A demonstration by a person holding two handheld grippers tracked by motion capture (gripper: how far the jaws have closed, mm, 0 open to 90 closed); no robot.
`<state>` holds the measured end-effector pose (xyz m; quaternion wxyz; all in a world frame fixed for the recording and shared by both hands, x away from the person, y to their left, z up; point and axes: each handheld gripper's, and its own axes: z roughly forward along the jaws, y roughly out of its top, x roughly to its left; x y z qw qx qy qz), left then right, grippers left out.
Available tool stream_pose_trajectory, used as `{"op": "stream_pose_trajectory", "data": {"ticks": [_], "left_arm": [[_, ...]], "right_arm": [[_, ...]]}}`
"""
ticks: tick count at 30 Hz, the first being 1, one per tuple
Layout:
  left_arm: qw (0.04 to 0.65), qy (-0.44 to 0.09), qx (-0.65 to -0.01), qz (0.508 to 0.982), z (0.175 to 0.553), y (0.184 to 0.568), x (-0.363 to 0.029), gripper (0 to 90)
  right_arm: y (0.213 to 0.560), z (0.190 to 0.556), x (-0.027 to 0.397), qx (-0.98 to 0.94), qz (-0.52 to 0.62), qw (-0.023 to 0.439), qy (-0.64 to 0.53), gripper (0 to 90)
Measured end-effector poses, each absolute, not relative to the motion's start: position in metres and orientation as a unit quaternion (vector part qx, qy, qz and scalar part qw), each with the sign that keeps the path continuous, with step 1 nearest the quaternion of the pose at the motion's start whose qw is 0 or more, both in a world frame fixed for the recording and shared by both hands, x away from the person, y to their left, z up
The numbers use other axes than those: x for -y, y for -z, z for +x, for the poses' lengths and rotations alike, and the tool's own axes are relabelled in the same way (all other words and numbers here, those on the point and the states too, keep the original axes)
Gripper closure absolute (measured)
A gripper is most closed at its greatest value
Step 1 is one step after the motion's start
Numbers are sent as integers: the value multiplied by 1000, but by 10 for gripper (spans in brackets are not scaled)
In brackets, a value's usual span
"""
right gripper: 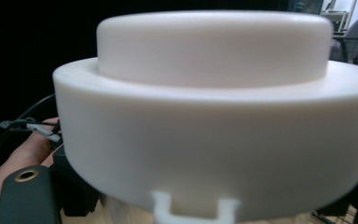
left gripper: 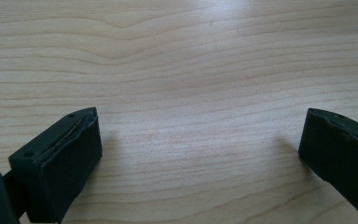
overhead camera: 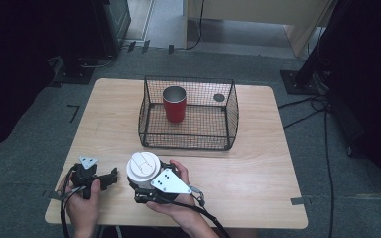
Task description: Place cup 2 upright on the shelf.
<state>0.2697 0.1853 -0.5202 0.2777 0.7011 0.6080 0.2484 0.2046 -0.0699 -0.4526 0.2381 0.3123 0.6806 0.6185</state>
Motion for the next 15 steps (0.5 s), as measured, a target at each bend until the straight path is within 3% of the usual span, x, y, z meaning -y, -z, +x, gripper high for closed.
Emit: {"op": "stream_pose_trajectory", "data": {"ticks": [15], "left_arm": [[279,-249,-608,700,270,520,-185,0]], "right_arm": [[434,214,95,-662,339,258,-617,159]]}}
